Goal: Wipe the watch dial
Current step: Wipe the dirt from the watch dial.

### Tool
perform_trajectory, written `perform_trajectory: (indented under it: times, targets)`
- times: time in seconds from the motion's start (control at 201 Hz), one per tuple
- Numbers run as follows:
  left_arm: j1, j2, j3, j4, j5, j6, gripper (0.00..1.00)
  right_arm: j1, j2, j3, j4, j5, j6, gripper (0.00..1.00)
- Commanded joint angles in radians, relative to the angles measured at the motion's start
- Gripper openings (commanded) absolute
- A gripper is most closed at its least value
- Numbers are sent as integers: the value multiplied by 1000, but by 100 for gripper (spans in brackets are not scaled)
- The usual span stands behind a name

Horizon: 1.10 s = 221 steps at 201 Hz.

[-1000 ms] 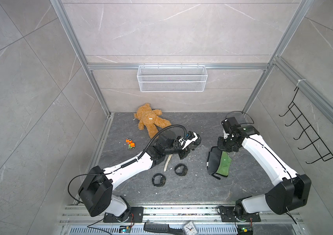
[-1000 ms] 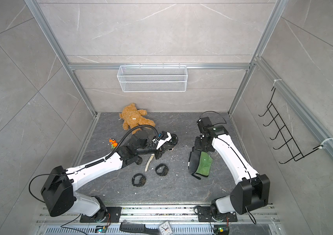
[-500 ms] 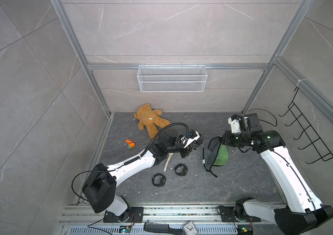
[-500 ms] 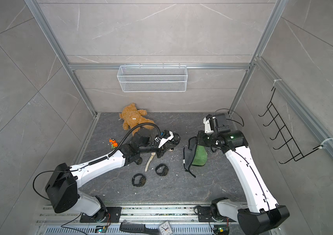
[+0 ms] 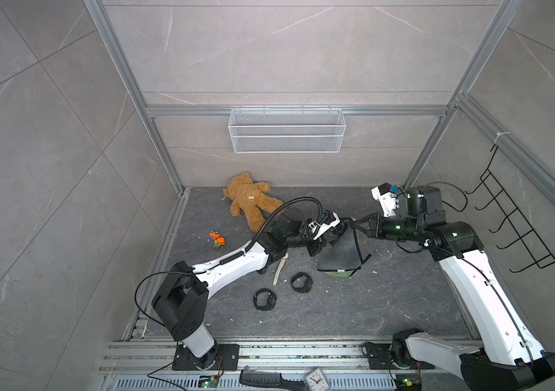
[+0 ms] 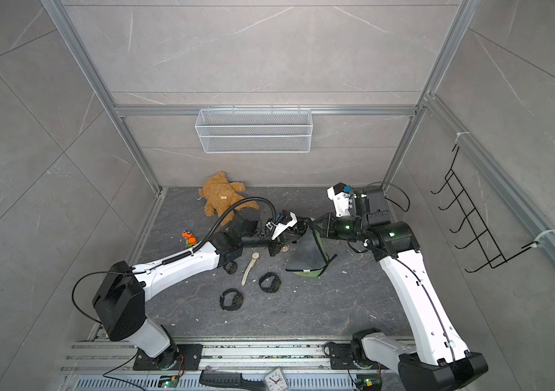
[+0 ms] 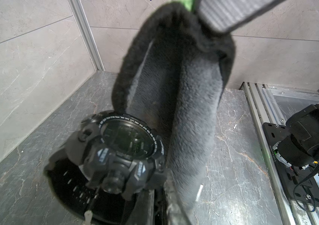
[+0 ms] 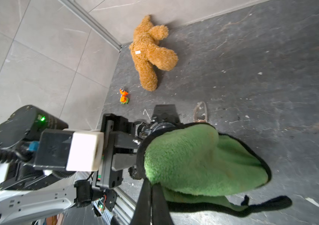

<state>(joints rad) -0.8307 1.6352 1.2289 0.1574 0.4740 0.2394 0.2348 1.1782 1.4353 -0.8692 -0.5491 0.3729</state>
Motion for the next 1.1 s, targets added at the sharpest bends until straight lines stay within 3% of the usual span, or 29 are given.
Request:
perform_trajectory:
  times: [0.0,0.324,0.602,0.941,1.095]
  targets:
    - [-1,11,53,38,30,29,0,-3,0,-27,66,-105,31,0]
    - [-5,40,80,58,96,3,0,-2,39,-99,157,-153,93,0]
    - [-21,28,80,77,133,11,0,-1,80,-113,139,-88,96,0]
    - [-24,-13,71,70,118,27,0,-24,83,-69,-26,215,20,0]
    - [-24,-35,51,56,104,43,0,-55,82,-9,-96,284,-26,0]
